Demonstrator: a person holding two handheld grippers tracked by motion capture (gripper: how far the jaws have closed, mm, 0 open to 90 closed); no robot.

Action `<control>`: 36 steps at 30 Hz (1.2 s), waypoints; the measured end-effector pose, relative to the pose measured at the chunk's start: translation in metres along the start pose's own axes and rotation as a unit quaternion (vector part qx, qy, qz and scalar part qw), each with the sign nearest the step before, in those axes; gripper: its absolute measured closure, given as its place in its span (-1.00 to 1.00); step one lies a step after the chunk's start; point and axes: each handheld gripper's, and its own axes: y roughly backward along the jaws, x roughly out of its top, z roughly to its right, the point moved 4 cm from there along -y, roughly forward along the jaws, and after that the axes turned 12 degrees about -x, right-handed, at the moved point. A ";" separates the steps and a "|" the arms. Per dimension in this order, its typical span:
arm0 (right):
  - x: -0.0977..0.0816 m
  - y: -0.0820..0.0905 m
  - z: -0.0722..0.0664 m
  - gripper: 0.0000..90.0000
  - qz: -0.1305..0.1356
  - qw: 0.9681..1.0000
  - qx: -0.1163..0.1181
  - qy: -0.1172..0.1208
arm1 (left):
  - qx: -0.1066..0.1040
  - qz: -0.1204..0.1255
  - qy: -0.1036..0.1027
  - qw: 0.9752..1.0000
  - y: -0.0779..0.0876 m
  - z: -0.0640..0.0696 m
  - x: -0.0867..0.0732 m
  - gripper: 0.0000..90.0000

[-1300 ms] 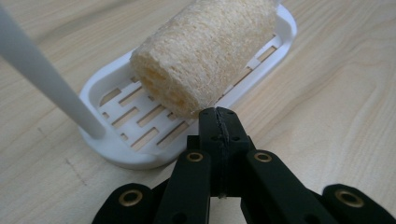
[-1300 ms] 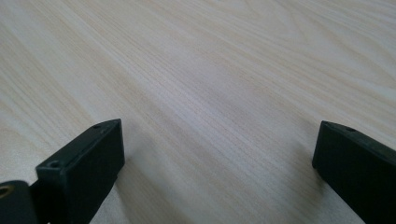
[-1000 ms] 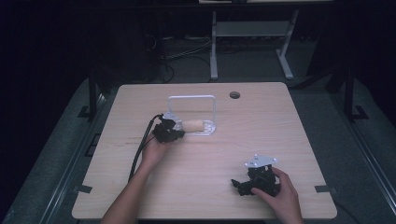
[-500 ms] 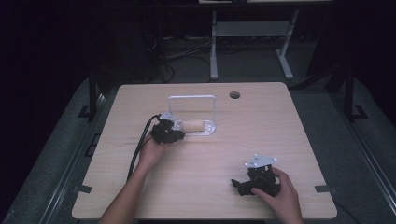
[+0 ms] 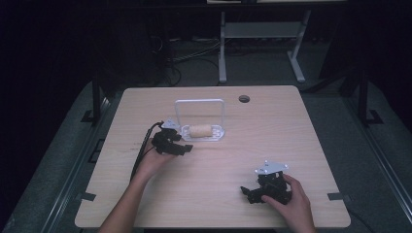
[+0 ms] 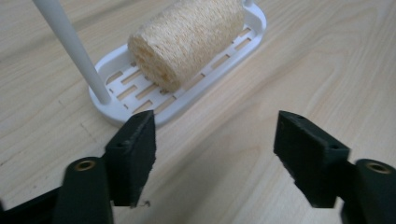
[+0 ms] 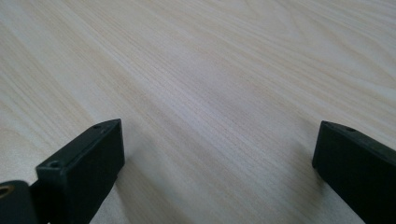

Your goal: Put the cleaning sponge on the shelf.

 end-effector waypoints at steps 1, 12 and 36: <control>0.000 0.000 0.000 -0.96 0.000 1.000 0.000 0.000 | 0.003 -0.002 -0.002 1.000 0.001 0.001 -0.001 -0.41; 0.000 0.000 0.000 -0.96 0.000 1.000 0.000 0.000 | 0.013 0.011 -0.014 1.000 0.018 0.008 -0.014 -0.71; 0.000 0.000 0.000 -0.96 0.000 1.000 0.000 0.000 | 0.034 0.021 -0.020 0.999 0.044 0.023 -0.055 -0.71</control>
